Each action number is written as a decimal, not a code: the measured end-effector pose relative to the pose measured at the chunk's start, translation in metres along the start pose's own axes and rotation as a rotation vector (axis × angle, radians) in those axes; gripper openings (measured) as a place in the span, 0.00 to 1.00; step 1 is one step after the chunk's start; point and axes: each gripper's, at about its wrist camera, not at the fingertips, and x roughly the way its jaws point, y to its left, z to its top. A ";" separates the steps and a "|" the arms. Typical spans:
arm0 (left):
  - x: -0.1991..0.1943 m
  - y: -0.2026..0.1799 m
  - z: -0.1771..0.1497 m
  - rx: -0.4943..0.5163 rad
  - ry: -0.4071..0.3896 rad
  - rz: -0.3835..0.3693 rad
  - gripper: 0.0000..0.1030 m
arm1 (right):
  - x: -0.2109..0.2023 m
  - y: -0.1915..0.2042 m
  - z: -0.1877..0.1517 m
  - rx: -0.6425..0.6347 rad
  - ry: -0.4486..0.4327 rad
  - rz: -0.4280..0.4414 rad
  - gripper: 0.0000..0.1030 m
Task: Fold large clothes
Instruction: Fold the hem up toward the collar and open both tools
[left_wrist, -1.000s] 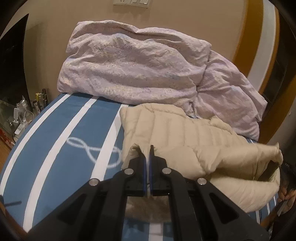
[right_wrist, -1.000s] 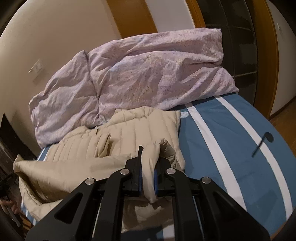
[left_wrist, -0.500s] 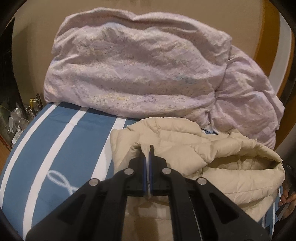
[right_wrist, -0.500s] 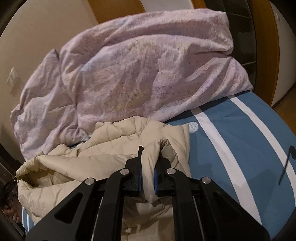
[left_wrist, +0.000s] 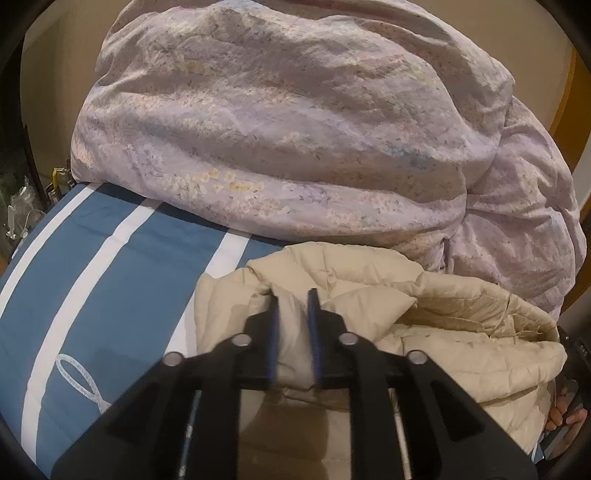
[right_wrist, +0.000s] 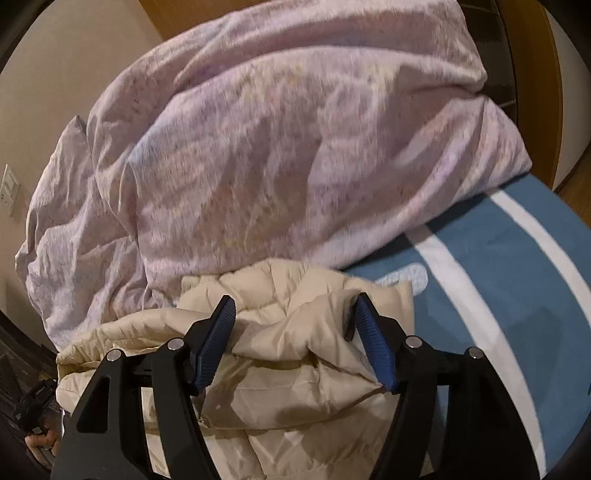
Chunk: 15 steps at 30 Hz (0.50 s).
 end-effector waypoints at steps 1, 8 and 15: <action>-0.002 0.000 0.001 -0.005 0.001 0.001 0.31 | -0.003 0.000 0.002 0.000 -0.004 0.000 0.66; -0.038 -0.003 0.003 0.015 -0.052 0.018 0.55 | -0.040 -0.003 -0.001 -0.008 -0.044 -0.001 0.66; -0.063 -0.009 -0.020 0.047 -0.041 0.012 0.57 | -0.056 0.006 -0.024 -0.049 -0.016 -0.004 0.66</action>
